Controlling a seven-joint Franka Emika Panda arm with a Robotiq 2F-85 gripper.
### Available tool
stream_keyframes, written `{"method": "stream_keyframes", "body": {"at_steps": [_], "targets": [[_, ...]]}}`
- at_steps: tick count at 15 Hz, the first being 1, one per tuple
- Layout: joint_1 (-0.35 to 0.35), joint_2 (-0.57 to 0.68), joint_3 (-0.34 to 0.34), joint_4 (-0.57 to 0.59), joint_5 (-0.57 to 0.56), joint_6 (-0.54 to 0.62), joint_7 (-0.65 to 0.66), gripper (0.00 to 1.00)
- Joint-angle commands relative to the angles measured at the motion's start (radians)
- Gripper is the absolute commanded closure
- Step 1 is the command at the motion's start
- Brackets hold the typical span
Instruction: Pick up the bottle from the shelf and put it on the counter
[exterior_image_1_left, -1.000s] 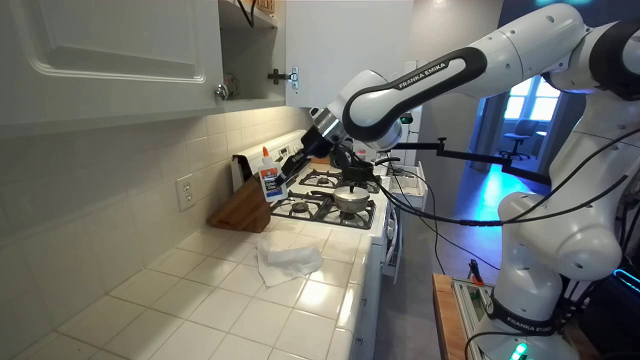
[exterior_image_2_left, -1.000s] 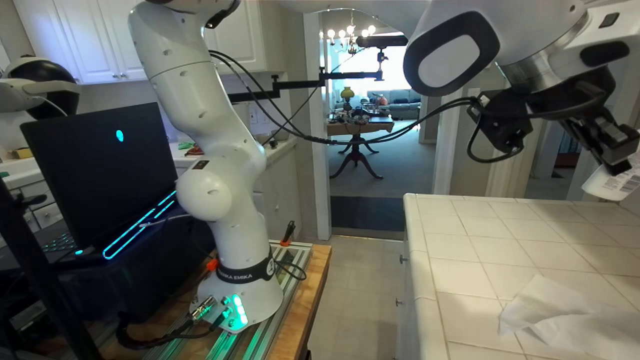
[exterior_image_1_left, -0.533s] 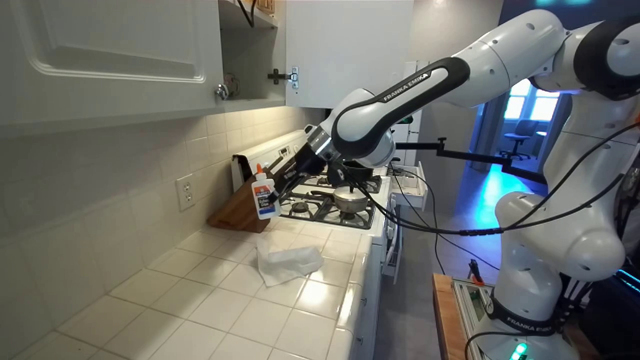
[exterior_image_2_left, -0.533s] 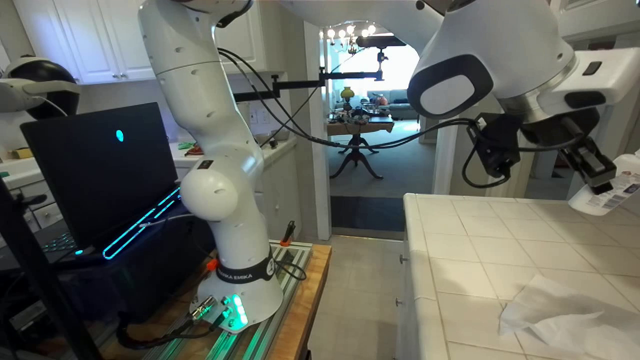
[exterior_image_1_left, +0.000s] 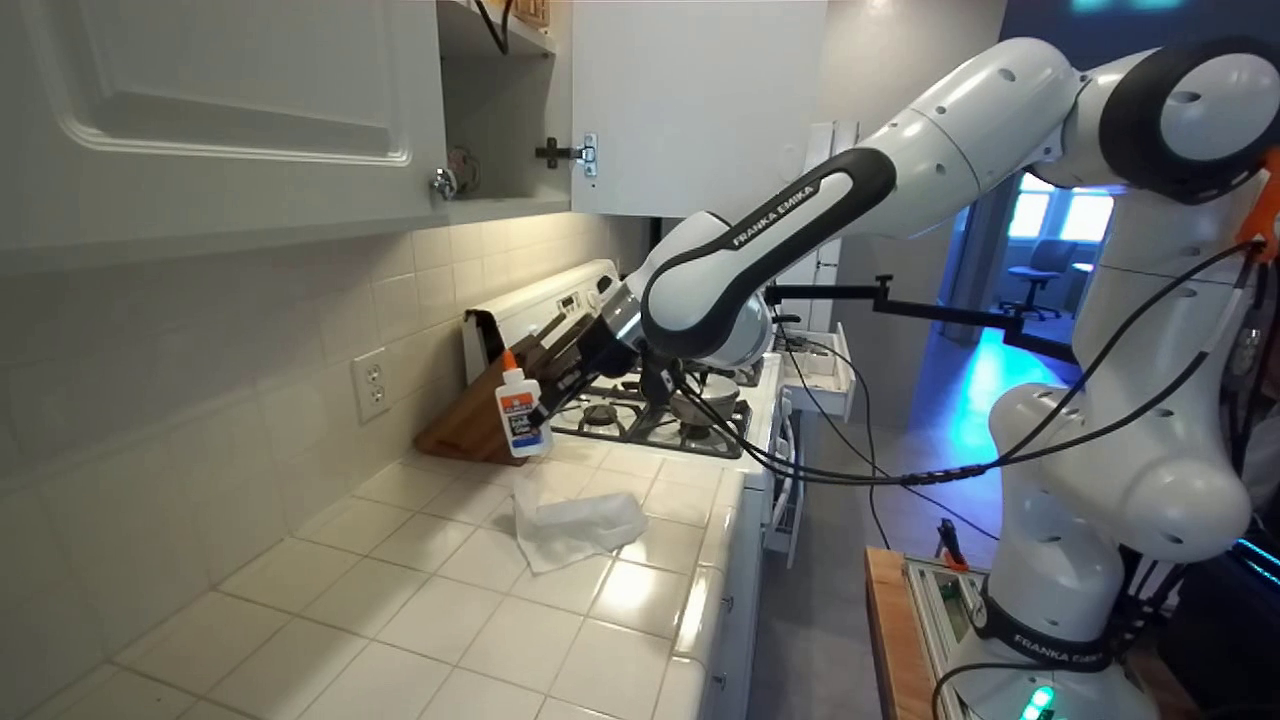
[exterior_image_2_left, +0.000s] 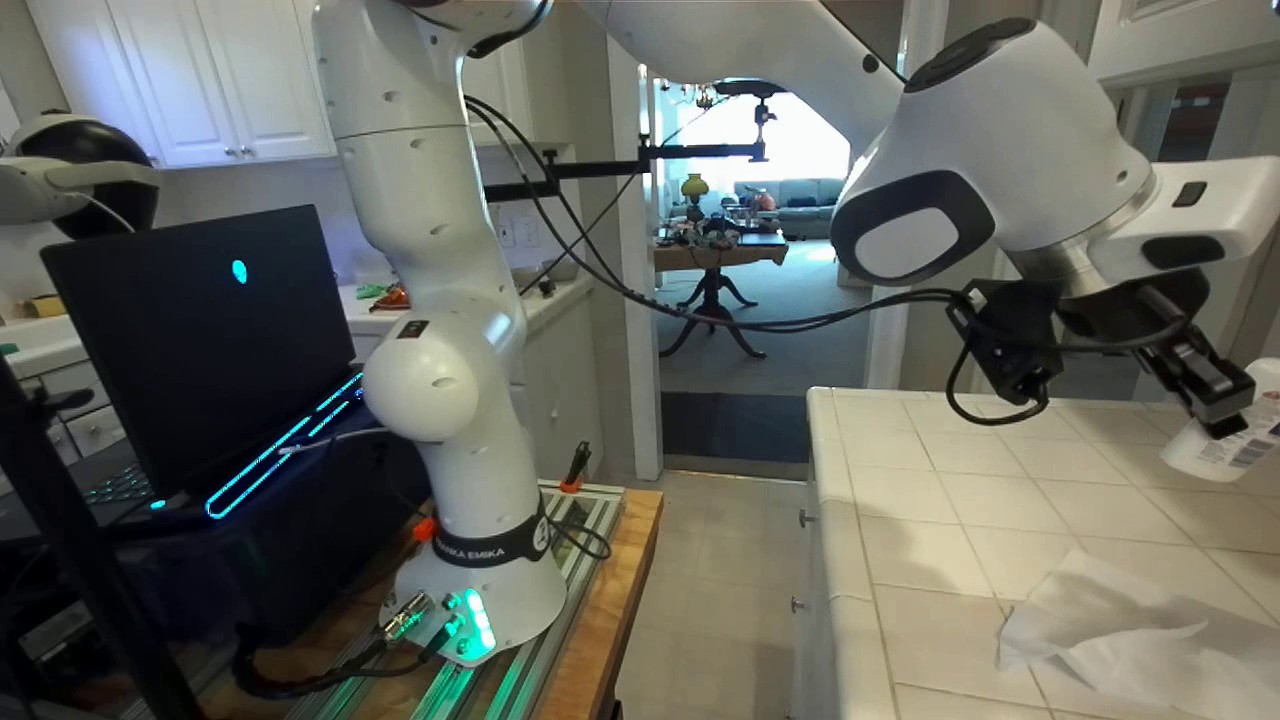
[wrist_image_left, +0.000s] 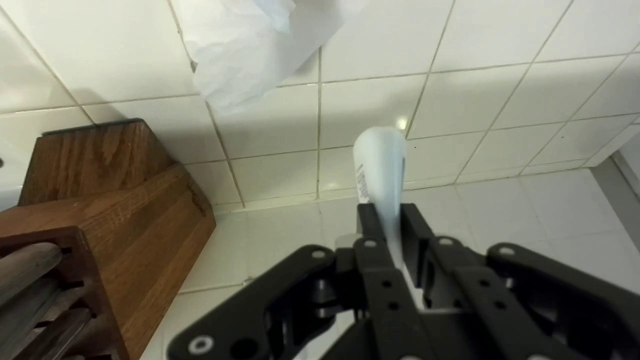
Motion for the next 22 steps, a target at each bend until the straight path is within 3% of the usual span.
{"method": "stream_keyframes", "body": {"at_steps": [1,6,12,22], "targets": [[0.019,0.058,-0.002,0.043,0.051,0.017,-0.052,0.96],[0.01,0.125,0.007,0.065,0.056,0.029,-0.05,0.96],[-0.006,0.183,0.049,0.106,0.128,0.049,-0.155,0.96],[-0.108,0.288,0.185,0.209,0.3,0.048,-0.37,0.96]]}}
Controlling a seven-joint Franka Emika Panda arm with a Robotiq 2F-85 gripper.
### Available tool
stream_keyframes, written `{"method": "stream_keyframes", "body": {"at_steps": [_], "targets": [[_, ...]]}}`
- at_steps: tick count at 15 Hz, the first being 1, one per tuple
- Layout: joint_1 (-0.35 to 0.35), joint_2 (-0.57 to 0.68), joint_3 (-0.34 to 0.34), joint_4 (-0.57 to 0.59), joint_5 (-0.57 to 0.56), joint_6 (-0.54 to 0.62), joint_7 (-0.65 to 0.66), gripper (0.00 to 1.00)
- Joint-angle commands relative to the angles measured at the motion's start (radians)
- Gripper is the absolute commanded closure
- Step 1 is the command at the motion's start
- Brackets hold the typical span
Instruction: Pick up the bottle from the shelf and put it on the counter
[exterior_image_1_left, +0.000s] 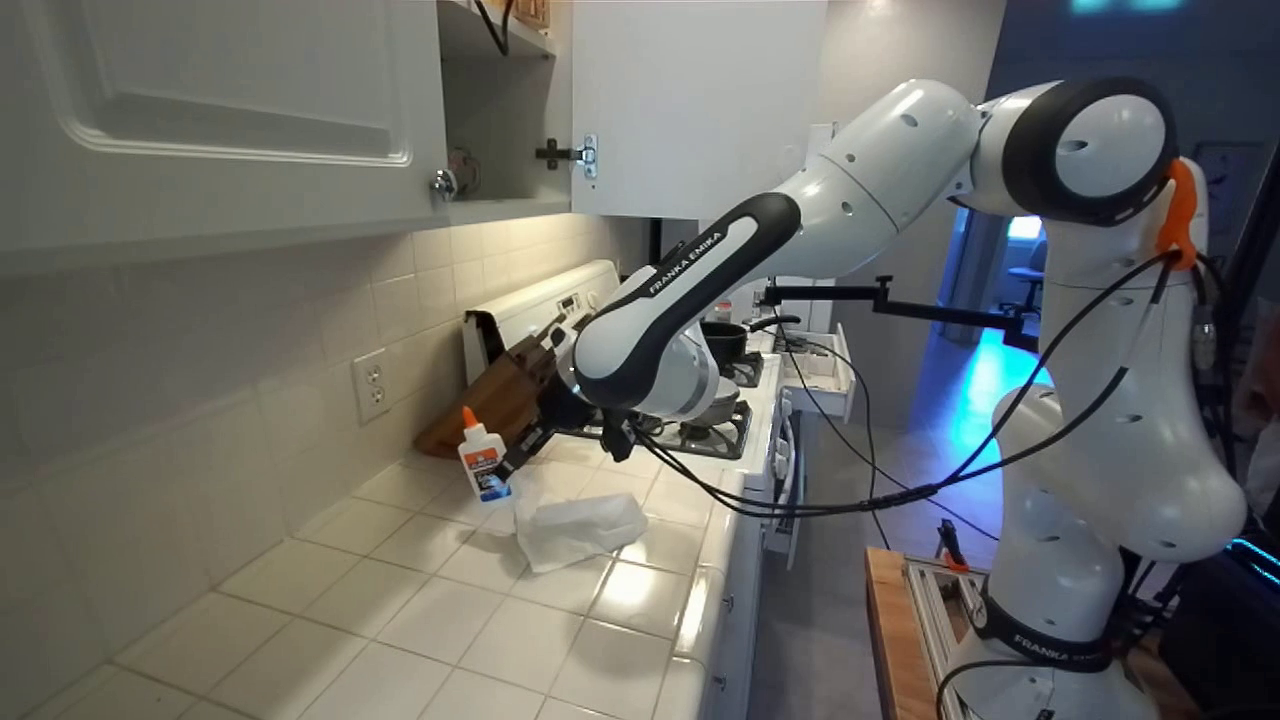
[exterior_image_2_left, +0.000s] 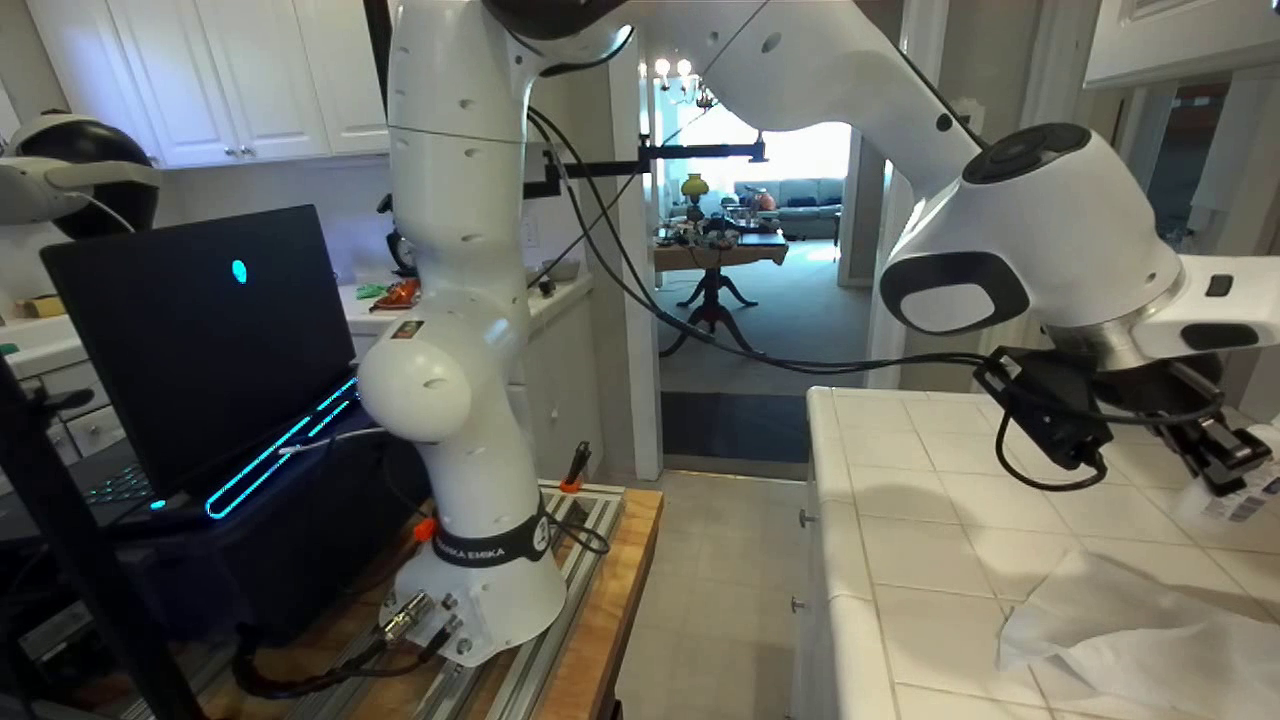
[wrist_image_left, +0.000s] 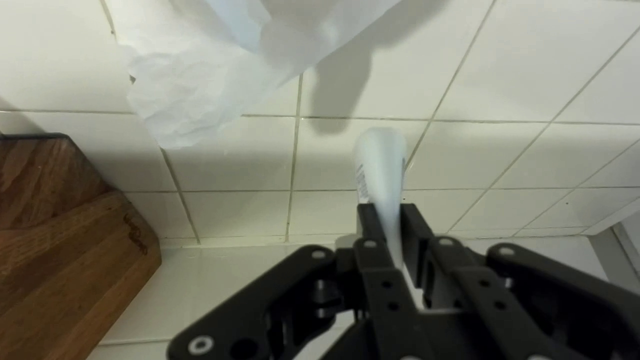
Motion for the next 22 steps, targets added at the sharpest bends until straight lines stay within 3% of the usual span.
{"method": "stream_keyframes", "body": {"at_steps": [1,2,3,12,13,22], "targets": [[-0.071,0.05,0.081,0.062,0.107,0.004,-0.127,0.96],[-0.088,0.057,0.1,0.07,0.13,0.008,-0.154,0.96],[-0.048,0.028,0.055,0.027,0.066,0.0,-0.08,0.85],[-0.077,0.044,0.084,0.047,0.085,0.0,-0.114,0.85],[-0.077,0.044,0.084,0.047,0.085,0.0,-0.114,0.96],[-0.155,0.103,0.227,0.098,0.223,0.043,-0.231,0.96]]}}
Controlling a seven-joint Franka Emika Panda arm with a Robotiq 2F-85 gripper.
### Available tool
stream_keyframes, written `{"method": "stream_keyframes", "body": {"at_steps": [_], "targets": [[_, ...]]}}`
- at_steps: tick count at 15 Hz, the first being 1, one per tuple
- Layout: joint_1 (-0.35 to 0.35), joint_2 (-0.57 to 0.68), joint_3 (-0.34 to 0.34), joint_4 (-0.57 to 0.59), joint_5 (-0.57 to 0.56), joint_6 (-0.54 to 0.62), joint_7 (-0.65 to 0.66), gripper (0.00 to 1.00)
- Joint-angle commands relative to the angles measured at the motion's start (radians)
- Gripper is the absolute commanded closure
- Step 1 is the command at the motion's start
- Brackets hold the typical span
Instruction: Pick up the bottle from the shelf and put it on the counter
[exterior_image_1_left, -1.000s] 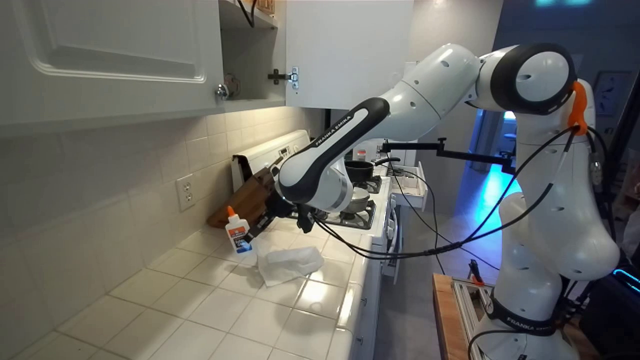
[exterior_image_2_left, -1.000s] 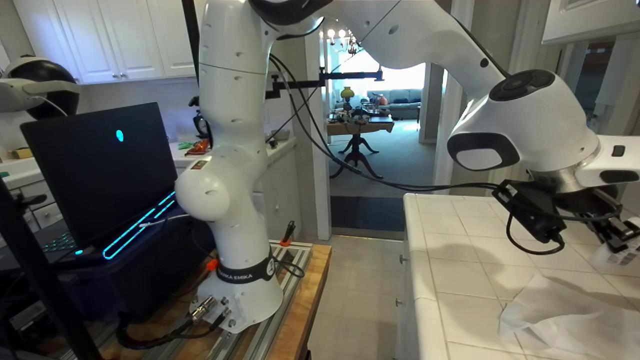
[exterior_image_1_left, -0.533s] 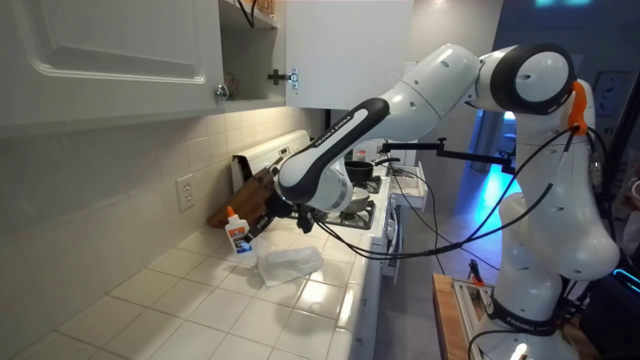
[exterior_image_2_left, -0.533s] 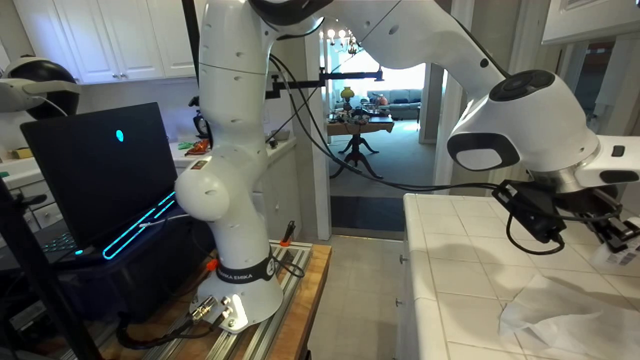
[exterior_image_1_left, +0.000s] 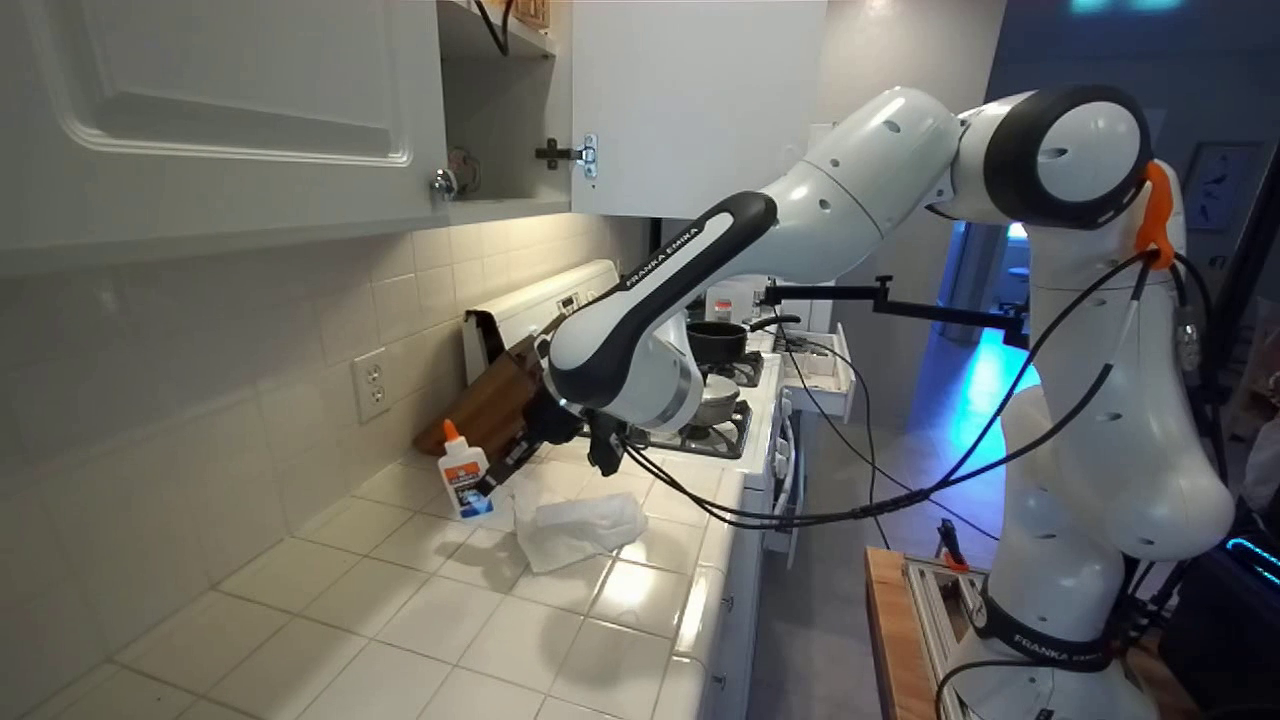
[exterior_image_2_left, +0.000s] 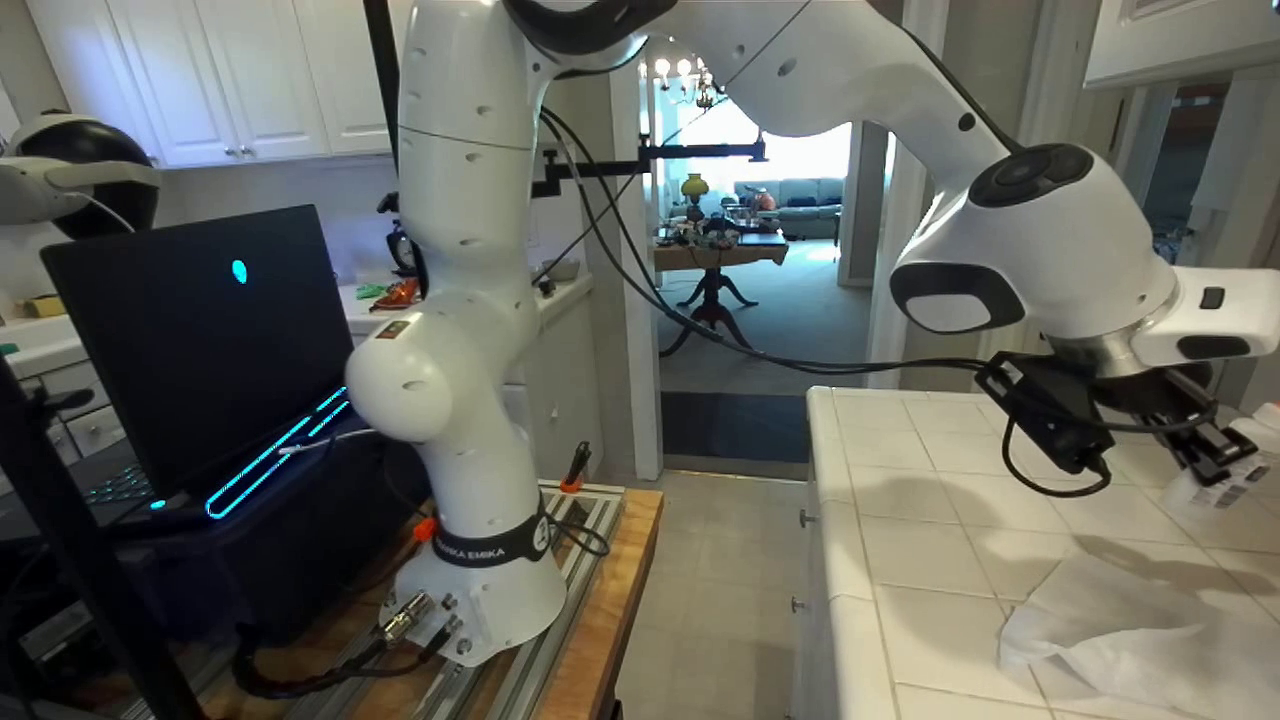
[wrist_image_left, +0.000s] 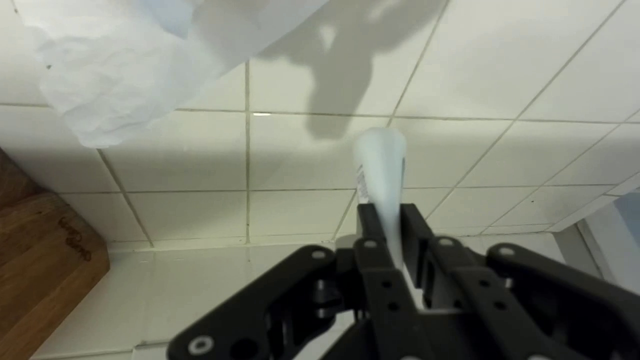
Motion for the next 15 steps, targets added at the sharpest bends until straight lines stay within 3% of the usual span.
{"method": "stream_keyframes", "body": {"at_steps": [1,5,15], "targets": [[-0.036,0.059,0.054,0.039,0.06,0.037,-0.071,0.96],[-0.061,0.107,0.07,0.049,0.048,0.091,-0.084,0.96],[-0.219,0.201,0.245,0.101,0.027,0.158,-0.108,0.96]]}}
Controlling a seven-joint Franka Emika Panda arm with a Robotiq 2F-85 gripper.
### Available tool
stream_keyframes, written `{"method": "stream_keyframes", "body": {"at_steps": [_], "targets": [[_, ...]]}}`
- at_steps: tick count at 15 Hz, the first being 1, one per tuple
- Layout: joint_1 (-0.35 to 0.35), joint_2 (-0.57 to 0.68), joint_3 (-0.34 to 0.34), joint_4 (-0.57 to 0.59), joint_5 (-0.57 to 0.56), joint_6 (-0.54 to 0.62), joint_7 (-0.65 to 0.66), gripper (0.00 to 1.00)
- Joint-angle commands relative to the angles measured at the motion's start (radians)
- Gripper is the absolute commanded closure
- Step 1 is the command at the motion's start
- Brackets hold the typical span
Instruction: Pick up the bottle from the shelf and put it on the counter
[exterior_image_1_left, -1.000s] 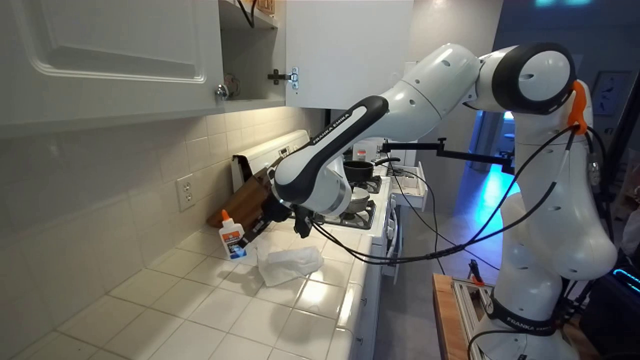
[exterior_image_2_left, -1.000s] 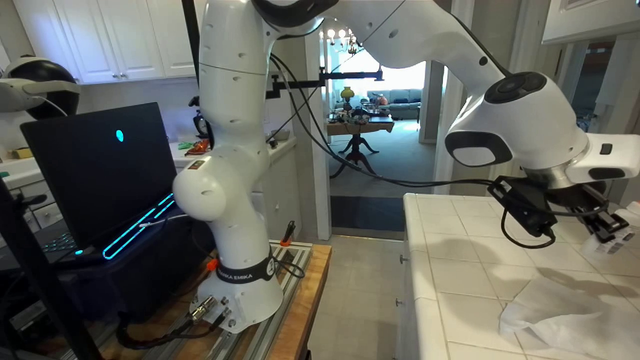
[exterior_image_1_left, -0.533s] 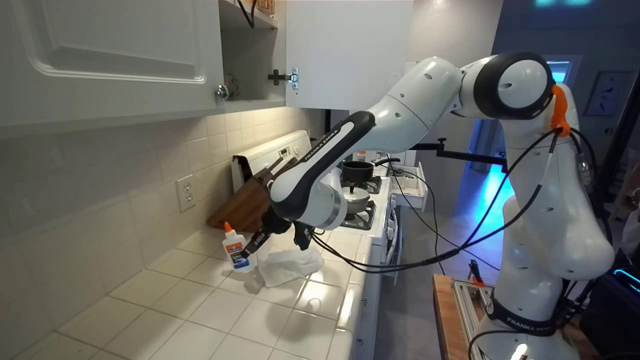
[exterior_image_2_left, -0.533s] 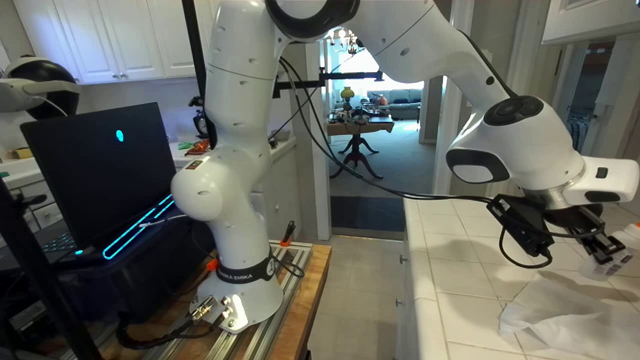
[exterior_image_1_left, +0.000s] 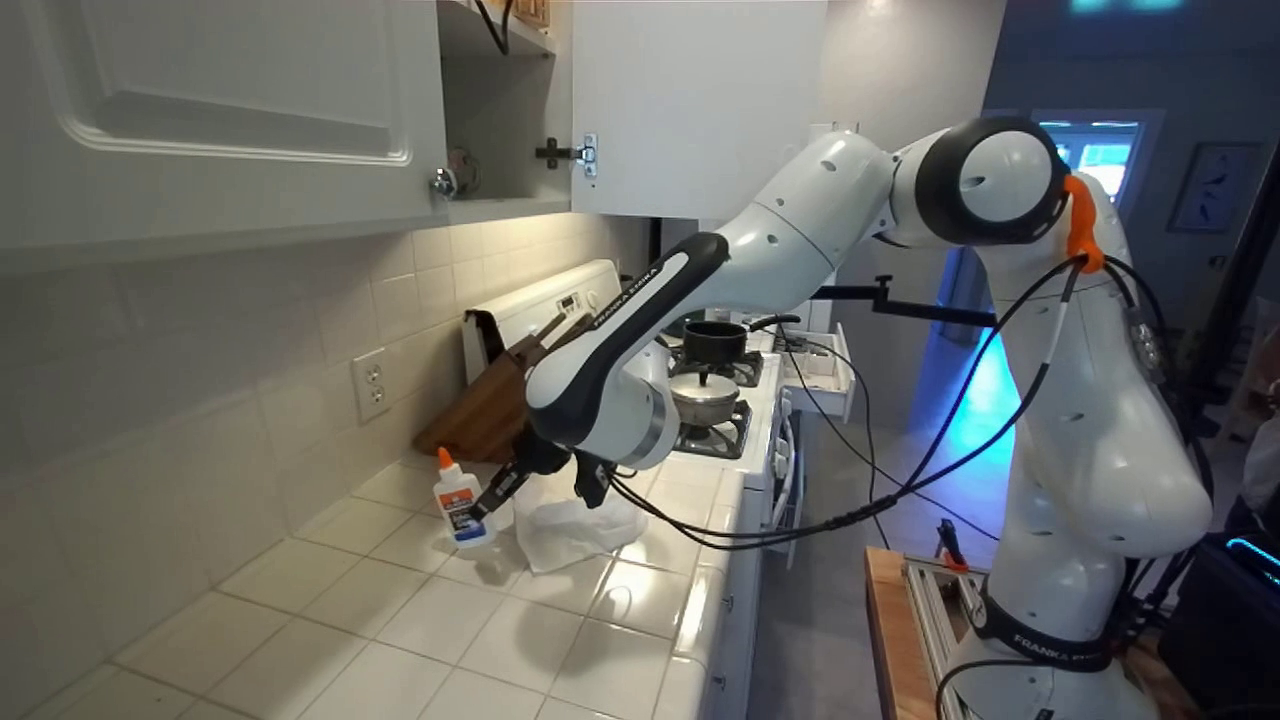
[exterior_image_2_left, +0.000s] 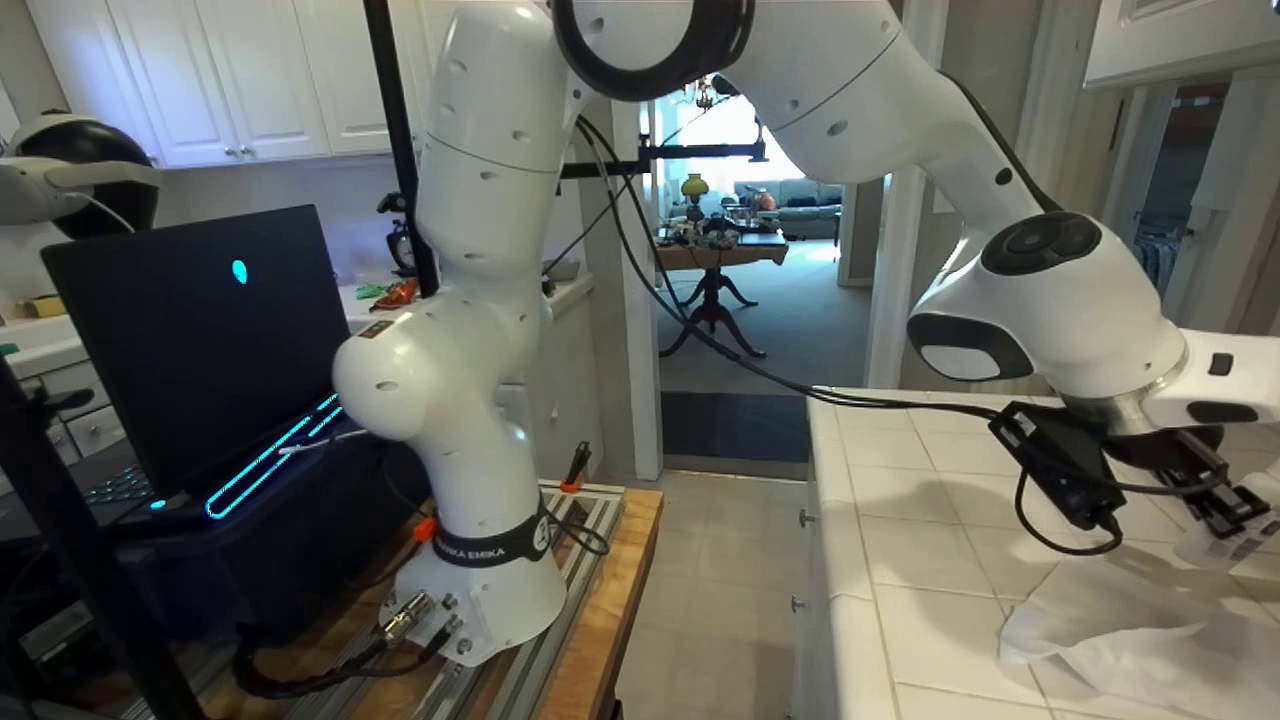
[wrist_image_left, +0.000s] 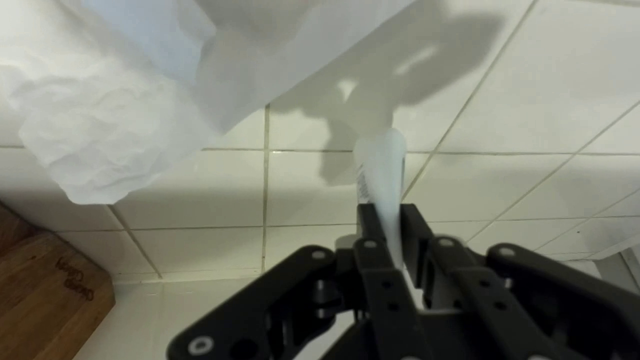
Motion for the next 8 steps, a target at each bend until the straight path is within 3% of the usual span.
{"method": "stream_keyframes", "body": {"at_steps": [1,7,8], "targets": [[-0.049,0.046,0.058,0.024,0.005,0.04,-0.034,0.96],[-0.074,0.06,0.083,0.014,-0.012,0.065,-0.045,0.96],[-0.077,0.058,0.086,0.01,-0.013,0.063,-0.049,0.64]]}}
